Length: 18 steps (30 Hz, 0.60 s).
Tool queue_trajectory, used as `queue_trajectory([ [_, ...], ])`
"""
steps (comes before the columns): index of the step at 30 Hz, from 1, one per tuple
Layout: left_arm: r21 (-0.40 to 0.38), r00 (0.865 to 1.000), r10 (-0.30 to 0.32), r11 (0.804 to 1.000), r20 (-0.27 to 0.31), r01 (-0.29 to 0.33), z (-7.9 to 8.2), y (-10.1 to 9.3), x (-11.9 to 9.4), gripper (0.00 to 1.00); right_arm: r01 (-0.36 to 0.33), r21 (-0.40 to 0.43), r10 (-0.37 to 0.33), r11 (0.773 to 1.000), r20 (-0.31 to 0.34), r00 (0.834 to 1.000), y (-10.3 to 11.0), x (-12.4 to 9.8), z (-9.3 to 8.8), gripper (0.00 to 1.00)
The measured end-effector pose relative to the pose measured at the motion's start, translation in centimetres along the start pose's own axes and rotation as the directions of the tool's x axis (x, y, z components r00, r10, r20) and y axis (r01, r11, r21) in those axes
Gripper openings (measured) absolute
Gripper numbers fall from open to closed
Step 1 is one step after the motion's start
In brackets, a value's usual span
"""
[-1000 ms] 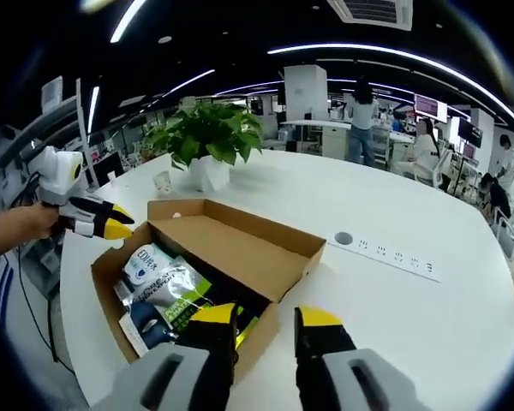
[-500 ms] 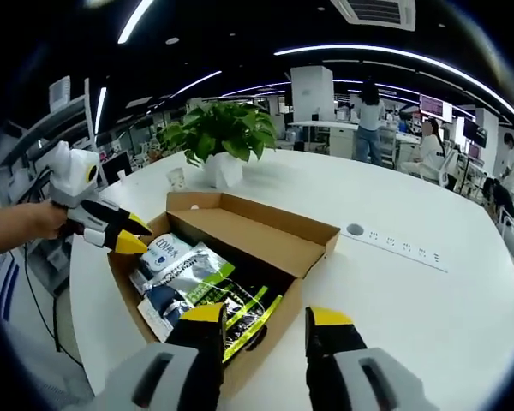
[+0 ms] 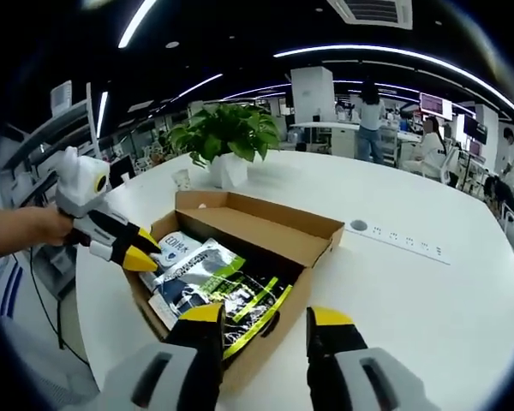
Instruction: Operate the shoe box by opening the lid, removing the specified soft item, and placing it in the target area until the item is outside and the box remains undamaged.
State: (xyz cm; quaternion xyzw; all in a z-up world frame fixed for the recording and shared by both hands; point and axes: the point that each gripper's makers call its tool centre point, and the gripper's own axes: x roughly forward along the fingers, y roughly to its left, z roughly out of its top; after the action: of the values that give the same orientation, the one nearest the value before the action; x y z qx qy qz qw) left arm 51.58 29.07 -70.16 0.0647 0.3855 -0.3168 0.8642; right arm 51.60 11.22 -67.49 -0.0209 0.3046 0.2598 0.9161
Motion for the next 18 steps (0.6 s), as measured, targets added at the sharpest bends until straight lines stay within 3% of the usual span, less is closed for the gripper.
queue_trajectory([
  [8,-0.035,0.997,-0.036,0.999,-0.071,0.034,-1.2,-0.4,1.2,0.21,-0.006,0.006,0.006,1.000,-0.002,1.000,0.3,-0.4,-0.6,0.35],
  [18,-0.085,0.992,-0.088,0.993,-0.095,0.080,-1.6,-1.0,1.9,0.18,-0.014,0.027,0.015,1.000,-0.017,1.000,0.5,-0.4,-1.5,0.34],
])
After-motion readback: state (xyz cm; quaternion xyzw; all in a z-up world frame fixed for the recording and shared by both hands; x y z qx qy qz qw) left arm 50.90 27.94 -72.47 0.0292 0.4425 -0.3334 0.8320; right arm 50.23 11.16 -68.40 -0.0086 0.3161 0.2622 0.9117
